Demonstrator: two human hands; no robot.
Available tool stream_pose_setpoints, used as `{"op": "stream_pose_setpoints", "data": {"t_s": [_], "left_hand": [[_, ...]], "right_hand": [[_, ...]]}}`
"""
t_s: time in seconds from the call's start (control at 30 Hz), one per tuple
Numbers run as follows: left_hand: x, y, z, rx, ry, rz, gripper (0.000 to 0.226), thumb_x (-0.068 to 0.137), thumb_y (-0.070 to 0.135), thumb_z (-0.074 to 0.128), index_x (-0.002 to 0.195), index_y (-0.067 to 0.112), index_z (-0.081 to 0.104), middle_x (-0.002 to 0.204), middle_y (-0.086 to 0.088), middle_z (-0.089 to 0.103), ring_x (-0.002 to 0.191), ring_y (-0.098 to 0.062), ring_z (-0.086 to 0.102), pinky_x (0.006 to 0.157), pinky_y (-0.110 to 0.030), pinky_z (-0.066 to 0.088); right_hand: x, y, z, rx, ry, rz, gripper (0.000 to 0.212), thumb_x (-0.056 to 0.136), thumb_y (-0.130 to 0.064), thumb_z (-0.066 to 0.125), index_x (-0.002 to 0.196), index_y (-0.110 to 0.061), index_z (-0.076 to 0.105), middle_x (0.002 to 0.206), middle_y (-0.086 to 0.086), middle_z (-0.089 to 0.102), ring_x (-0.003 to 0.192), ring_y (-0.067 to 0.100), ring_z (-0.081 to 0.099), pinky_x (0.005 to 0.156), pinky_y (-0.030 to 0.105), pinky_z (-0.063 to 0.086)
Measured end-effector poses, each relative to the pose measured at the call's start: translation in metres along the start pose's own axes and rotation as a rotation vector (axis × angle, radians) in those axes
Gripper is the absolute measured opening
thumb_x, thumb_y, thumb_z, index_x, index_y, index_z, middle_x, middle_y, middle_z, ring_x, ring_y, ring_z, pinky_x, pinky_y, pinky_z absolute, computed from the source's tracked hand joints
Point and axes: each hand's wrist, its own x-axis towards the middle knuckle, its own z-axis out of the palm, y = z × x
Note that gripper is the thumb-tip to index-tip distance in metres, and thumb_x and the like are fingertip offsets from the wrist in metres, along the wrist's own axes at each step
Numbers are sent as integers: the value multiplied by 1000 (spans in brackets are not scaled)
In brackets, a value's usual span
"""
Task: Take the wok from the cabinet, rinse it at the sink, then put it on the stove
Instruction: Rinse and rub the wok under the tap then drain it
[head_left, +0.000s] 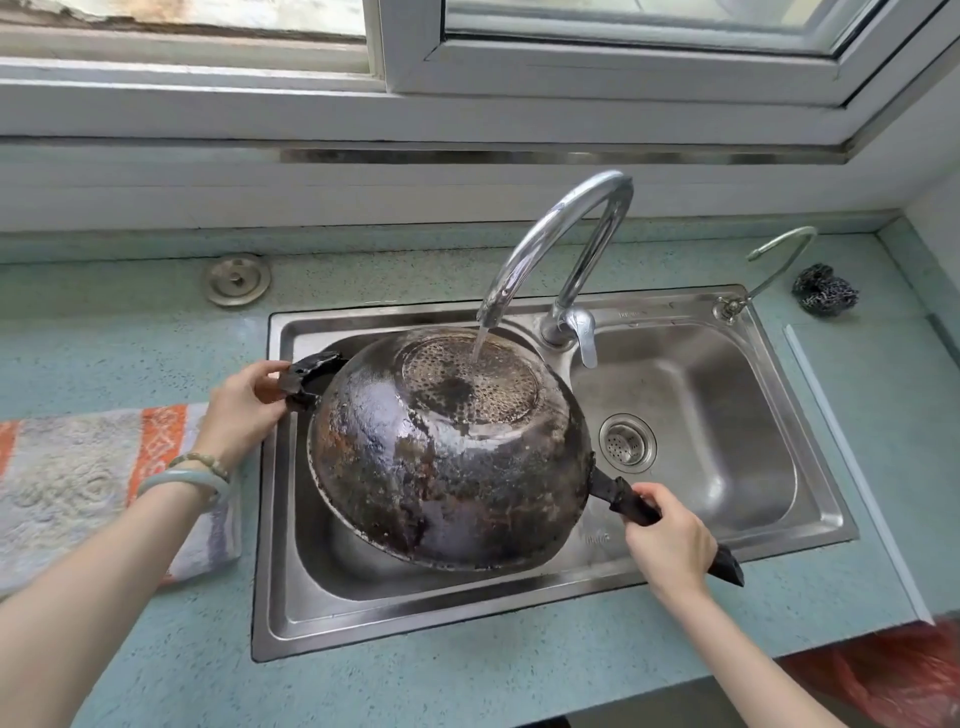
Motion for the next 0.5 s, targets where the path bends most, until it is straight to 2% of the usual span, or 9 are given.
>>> {"op": "stream_pose_setpoints", "data": {"t_s": [0.1, 0.17, 0.23, 0.3, 0.33, 0.4, 0.5], "left_hand": [[3, 3, -1, -38, -117, -62, 46, 77, -8, 67, 107, 25, 61, 100, -8, 71, 79, -15, 67, 69, -23, 56], [2, 11, -3, -153, -182, -133, 48, 80, -16, 58, 117, 15, 58, 107, -16, 67, 80, -14, 64, 64, -14, 55], [-2, 20, -4, -313, -249, -248, 53, 85, -21, 47, 133, 1, 46, 118, -21, 59, 92, -22, 62, 72, -20, 55], [-4, 26, -3, -534, -292, -401, 52, 89, -18, 33, 137, -1, 39, 125, -19, 51, 110, -28, 55, 92, -33, 47], [-3, 28, -2, -672, -295, -483, 49, 90, -14, 28, 135, 0, 40, 123, -18, 51, 112, -29, 52, 97, -38, 41], [-2, 29, 0, -817, -294, -591, 33, 95, 3, 27, 123, 0, 45, 113, -18, 56, 104, -28, 55, 99, -40, 37], [-1, 26, 6, -718, -341, -560, 34, 100, 33, 37, 110, 5, 54, 111, -16, 62, 101, -24, 59, 96, -38, 39]], "right_hand": [[3, 6, -7, 3, 52, -63, 32, 65, 1, 68, 87, -23, 69, 81, 2, 73, 82, 32, 65, 64, 29, 31], [8, 9, -10, -8, 72, -114, 34, 62, 5, 70, 86, -20, 69, 81, 3, 73, 80, 31, 65, 64, 28, 31], [16, 12, -11, -28, 85, -159, 37, 60, 6, 71, 87, -20, 69, 81, 2, 73, 79, 30, 64, 64, 27, 32], [26, 16, -10, -49, 102, -221, 38, 59, 5, 70, 89, -18, 71, 84, 1, 72, 81, 29, 65, 65, 27, 36], [30, 18, -9, -64, 115, -260, 37, 59, 4, 68, 88, -17, 71, 85, 2, 72, 81, 29, 66, 65, 28, 38], [37, 21, -9, -100, 138, -325, 34, 57, 0, 63, 86, -15, 71, 82, 3, 71, 77, 30, 66, 65, 30, 39], [42, 22, -8, -122, 160, -369, 35, 54, -4, 58, 85, -14, 71, 78, 3, 70, 73, 30, 64, 64, 33, 41]]}}
